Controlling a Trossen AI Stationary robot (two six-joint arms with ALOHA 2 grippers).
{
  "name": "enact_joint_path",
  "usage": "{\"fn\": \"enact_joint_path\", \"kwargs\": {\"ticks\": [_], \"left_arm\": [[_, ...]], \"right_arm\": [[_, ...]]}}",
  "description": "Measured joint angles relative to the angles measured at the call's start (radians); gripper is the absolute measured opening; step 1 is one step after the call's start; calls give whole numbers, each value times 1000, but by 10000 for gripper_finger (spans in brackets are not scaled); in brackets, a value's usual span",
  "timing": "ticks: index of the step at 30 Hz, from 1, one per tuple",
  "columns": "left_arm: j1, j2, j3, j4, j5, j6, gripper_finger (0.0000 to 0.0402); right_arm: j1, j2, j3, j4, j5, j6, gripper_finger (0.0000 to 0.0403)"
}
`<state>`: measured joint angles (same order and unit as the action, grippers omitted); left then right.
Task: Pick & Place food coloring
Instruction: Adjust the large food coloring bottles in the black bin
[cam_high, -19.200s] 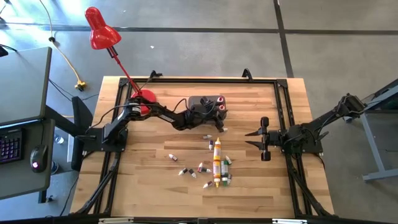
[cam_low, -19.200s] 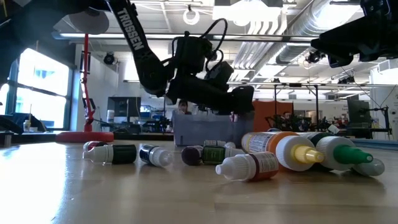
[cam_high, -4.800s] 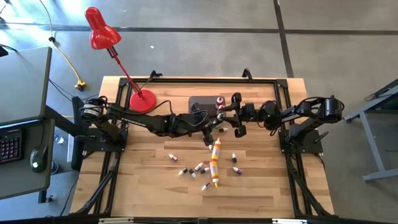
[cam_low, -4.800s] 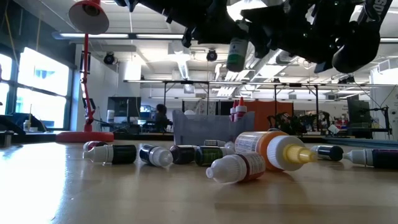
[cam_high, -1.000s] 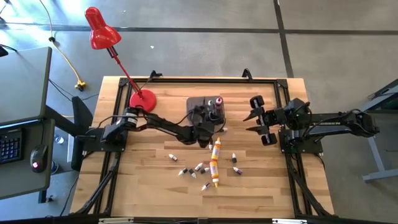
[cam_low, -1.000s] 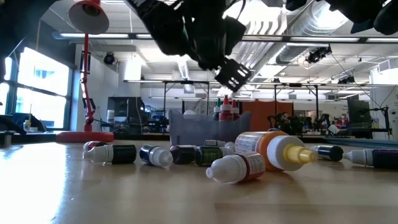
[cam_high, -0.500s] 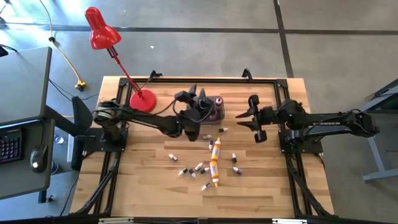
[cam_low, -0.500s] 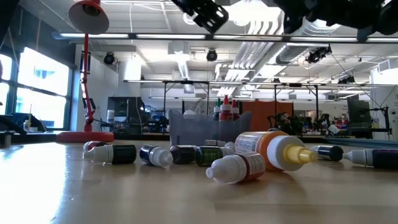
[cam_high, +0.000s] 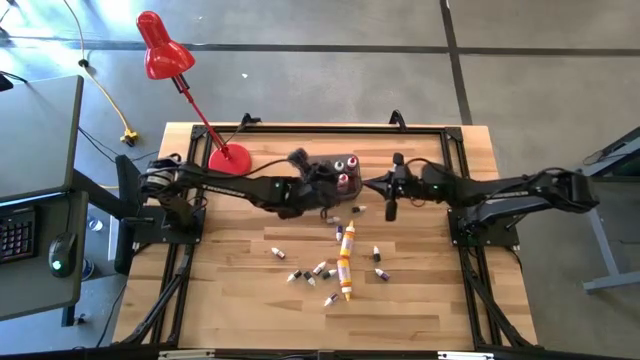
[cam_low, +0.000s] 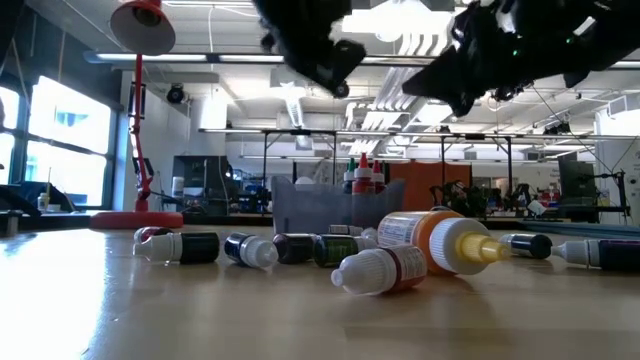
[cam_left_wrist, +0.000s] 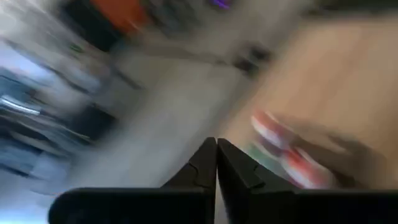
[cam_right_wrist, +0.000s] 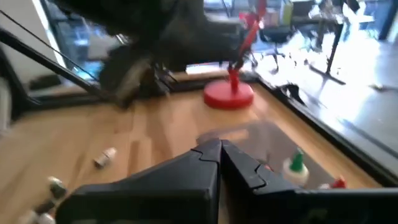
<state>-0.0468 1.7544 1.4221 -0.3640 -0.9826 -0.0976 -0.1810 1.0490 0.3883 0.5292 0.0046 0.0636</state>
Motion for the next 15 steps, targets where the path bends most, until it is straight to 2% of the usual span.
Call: {"fn": "enact_joint_path", "kwargs": {"ticks": [1,4,6,10,13,15], "left_arm": [[12,1,-1,-89,36,-88,12],[52,10,1,-261,-16,-266,11],[74,13,-21,-282,56,-320,3],[94,13,-142,-55,232,-243,1],[116,14,-252,190,411,-184,1],[132,14,-321,343,492,-173,1]], "right_arm": [[-4,13,4,-6,-10,0,2],[-8,32,11,-8,-37,13,3],[-9,32,11,-9,-36,16,1],[-9,23,11,-1,-36,28,2],[-9,22,11,-3,-40,41,1],[-9,22,11,-10,-40,41,2]]}}
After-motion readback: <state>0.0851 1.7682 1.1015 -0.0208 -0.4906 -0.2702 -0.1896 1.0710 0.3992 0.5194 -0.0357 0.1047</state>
